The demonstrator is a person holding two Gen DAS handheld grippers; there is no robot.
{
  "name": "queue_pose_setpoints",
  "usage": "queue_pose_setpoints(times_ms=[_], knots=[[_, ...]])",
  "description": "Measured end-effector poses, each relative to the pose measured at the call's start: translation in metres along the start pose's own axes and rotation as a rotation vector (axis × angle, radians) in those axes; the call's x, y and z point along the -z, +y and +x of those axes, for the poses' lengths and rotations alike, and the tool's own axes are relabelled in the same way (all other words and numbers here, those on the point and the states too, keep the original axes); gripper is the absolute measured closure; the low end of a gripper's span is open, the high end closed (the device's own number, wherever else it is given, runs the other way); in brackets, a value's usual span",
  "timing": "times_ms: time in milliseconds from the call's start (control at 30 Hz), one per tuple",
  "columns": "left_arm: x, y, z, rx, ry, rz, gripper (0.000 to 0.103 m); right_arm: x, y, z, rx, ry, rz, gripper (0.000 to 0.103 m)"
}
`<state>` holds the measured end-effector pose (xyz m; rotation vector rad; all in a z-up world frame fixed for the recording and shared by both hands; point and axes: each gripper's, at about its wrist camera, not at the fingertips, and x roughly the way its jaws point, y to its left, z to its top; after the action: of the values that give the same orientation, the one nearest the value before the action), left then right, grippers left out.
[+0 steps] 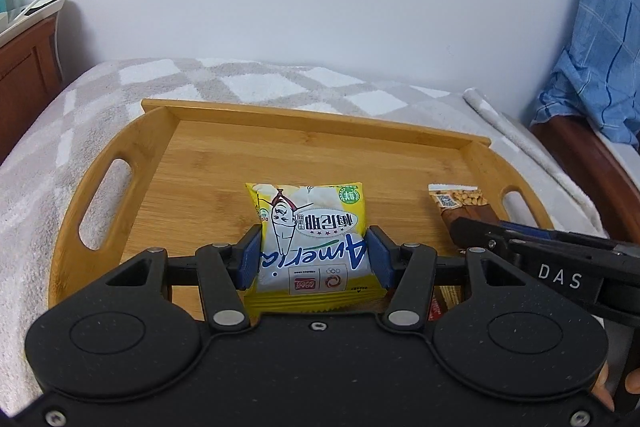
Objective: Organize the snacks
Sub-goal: 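Carry the yellow pack with the left tool while the right tool carries the almond bar to the tray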
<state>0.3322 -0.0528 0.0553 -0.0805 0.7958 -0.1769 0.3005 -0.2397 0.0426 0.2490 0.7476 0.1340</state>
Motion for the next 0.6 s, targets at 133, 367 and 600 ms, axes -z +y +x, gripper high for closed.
queue_pose_setpoints(times_ms=[133, 367, 600], knots=[[-0.0003, -0.0006, 0.0023, -0.003, 0.004, 0.005, 0.051, -0.0001, 0.0023, -0.0001, 0.003, -0.003, -0.011, 0.057], [0.0, -0.0024, 0.0067, -0.004, 0.014, 0.017, 0.051, -0.0002, 0.0018, 0.0003, 0.004, -0.004, -0.015, 0.056], [0.0004, -0.0031, 0.0094, -0.004, 0.017, 0.018, 0.051, -0.0009, 0.0021, 0.0005, 0.002, -0.003, -0.02, 0.056]])
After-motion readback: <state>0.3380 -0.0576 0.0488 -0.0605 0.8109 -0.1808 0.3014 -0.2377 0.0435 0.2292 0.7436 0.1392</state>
